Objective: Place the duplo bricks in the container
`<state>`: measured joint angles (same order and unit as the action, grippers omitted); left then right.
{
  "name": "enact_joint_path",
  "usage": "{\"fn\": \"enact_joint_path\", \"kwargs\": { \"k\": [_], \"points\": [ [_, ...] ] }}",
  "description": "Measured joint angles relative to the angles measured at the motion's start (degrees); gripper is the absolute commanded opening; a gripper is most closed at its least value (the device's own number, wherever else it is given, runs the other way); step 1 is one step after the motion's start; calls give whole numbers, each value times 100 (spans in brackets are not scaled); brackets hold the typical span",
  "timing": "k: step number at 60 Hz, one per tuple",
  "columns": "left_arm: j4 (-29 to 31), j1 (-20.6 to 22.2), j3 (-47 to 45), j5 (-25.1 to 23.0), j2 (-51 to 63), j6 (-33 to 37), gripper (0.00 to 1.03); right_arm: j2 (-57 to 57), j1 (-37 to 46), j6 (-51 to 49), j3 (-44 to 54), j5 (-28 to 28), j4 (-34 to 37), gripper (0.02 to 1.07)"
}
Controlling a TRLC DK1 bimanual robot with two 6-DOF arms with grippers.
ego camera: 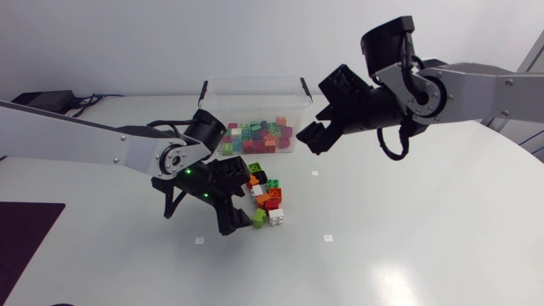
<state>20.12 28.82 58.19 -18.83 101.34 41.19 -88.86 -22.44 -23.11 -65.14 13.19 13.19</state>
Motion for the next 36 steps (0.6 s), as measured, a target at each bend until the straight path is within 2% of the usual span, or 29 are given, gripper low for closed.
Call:
{"fn": "enact_joint_path", "kwargs": {
  "k": [20,25,33,36],
  "points": [
    [208,382,487,376,278,-839,96,323,-72,0,422,-63,-61,92],
    [208,446,575,525,466,-1012,91,369,-85,0,474,-66,-77,92],
    [247,507,675,706,745,-1281,91,378,-125,0,577,-103,-103,92],
    [282,511,723,726,828,-1322,86,378,-138,-2,614,-103,-103,92]
  ]
}}
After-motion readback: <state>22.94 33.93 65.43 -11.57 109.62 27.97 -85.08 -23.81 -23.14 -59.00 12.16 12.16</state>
